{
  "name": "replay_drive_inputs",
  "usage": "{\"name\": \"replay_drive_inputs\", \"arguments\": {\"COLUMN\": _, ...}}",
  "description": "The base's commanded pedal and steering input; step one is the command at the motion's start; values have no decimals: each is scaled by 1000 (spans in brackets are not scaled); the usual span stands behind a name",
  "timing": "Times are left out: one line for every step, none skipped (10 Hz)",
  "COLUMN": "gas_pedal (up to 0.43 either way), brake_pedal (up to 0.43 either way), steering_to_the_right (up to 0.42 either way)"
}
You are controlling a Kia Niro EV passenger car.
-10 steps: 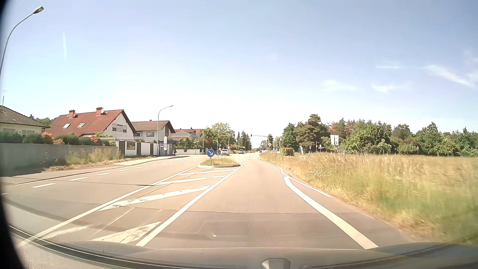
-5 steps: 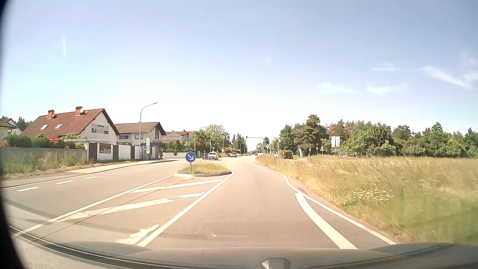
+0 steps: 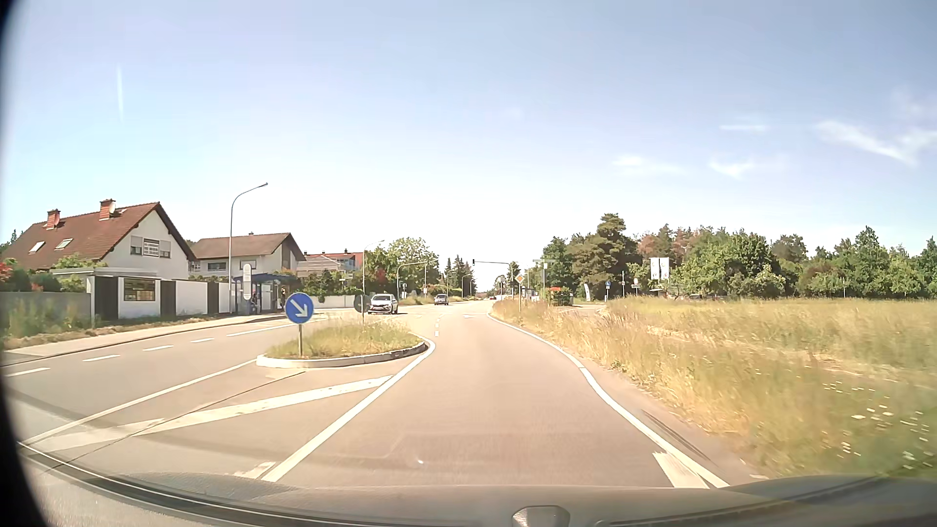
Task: Follow the waypoints while adhering to traffic rules and regulations
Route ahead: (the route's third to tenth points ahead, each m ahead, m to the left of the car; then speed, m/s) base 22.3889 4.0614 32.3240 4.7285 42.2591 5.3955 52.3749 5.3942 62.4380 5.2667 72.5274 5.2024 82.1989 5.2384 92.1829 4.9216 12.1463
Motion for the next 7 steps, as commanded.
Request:
{"name": "replay_drive_inputs", "arguments": {"gas_pedal": 0, "brake_pedal": 30, "steering_to_the_right": 1}}
{"name": "replay_drive_inputs", "arguments": {"gas_pedal": 0, "brake_pedal": 30, "steering_to_the_right": -5}}
{"name": "replay_drive_inputs", "arguments": {"gas_pedal": 0, "brake_pedal": 30, "steering_to_the_right": -11}}
{"name": "replay_drive_inputs", "arguments": {"gas_pedal": 0, "brake_pedal": 30, "steering_to_the_right": -17}}
{"name": "replay_drive_inputs", "arguments": {"gas_pedal": 0, "brake_pedal": 30, "steering_to_the_right": -19}}
{"name": "replay_drive_inputs", "arguments": {"gas_pedal": 0, "brake_pedal": 30, "steering_to_the_right": -23}}
{"name": "replay_drive_inputs", "arguments": {"gas_pedal": 0, "brake_pedal": 30, "steering_to_the_right": -28}}
